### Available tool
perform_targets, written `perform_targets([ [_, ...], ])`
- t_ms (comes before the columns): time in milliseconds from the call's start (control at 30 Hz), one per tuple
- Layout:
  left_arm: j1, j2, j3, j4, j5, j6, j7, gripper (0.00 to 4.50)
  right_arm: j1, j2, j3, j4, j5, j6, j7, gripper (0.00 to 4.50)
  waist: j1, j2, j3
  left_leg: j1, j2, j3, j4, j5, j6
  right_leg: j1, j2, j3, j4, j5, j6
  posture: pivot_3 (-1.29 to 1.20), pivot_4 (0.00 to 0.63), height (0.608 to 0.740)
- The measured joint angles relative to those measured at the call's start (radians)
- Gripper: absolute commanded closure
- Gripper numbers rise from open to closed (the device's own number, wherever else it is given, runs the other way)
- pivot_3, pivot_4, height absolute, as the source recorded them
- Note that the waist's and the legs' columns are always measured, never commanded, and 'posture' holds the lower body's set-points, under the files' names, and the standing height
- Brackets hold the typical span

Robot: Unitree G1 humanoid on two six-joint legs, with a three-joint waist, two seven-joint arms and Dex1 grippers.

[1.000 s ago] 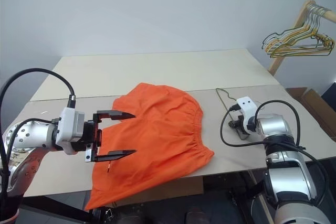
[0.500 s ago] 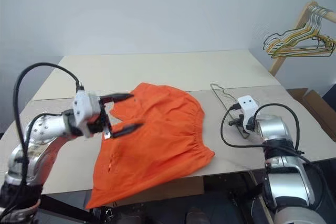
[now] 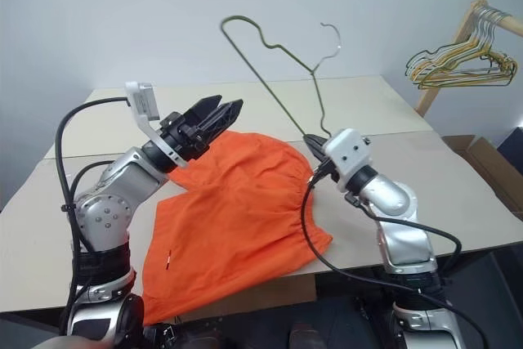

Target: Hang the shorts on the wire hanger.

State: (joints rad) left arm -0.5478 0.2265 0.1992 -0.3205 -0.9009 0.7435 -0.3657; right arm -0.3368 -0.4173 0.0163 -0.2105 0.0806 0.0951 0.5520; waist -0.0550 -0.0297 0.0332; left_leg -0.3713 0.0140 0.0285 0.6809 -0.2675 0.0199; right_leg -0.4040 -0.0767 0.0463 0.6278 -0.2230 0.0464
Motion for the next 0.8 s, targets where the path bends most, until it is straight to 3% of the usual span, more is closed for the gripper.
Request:
perform_targets([
  [233, -0.004, -0.019, 0.001, 0.0, -0.033, -0.004, 0.006, 0.0, 0.024, 0.018, 0.048, -0.004, -0.023, -0.096, -0.003, 4.49, 0.004, 0.0, 0.0, 0.0, -0.001, 0.0, 0.0, 0.0, 0.0, 0.001, 0.0, 0.0, -0.001, 0.0, 0.0, -0.06, 0.0, 0.74],
  [267, -0.004, -0.022, 0.0, 0.0, -0.035, -0.007, 0.007, 0.18, 0.026, 0.017, 0.052, -0.004, -0.028, -0.11, -0.002, 4.5, 0.004, 0.0, 0.0, 0.0, -0.001, 0.0, 0.0, 0.0, 0.0, 0.001, 0.0, 0.0, -0.001, 0.0, 0.0, -0.06, 0.0, 0.74],
  [367, -0.004, -0.037, -0.003, 0.0, -0.03, -0.025, 0.024, 0.9, 0.028, 0.017, 0.06, 0.0, -0.051, -0.131, -0.004, 4.5, 0.003, 0.0, 0.0, 0.0, -0.001, 0.001, 0.0, 0.0, 0.0, 0.001, 0.0, 0.0, -0.001, 0.0, 0.0, -0.06, 0.0, 0.74],
  [700, -0.009, -0.069, -0.016, 0.013, -0.001, -0.071, 0.073, 4.29, 0.028, 0.025, 0.09, 0.026, -0.101, -0.159, -0.031, 4.5, 0.005, 0.0, 0.0, 0.0, -0.001, 0.001, 0.0, 0.0, 0.0, 0.001, 0.0, 0.0, -0.001, 0.0, 0.0, -0.07, 0.0, 0.74],
  [800, -0.009, -0.072, -0.022, 0.014, -0.002, -0.074, 0.075, 4.48, 0.027, 0.035, 0.092, 0.034, -0.12, -0.16, -0.046, 4.5, 0.003, 0.0, 0.0, 0.0, -0.001, 0.001, 0.0, 0.0, 0.0, 0.001, 0.0, 0.0, -0.001, 0.0, 0.0, -0.07, 0.0, 0.74],
])
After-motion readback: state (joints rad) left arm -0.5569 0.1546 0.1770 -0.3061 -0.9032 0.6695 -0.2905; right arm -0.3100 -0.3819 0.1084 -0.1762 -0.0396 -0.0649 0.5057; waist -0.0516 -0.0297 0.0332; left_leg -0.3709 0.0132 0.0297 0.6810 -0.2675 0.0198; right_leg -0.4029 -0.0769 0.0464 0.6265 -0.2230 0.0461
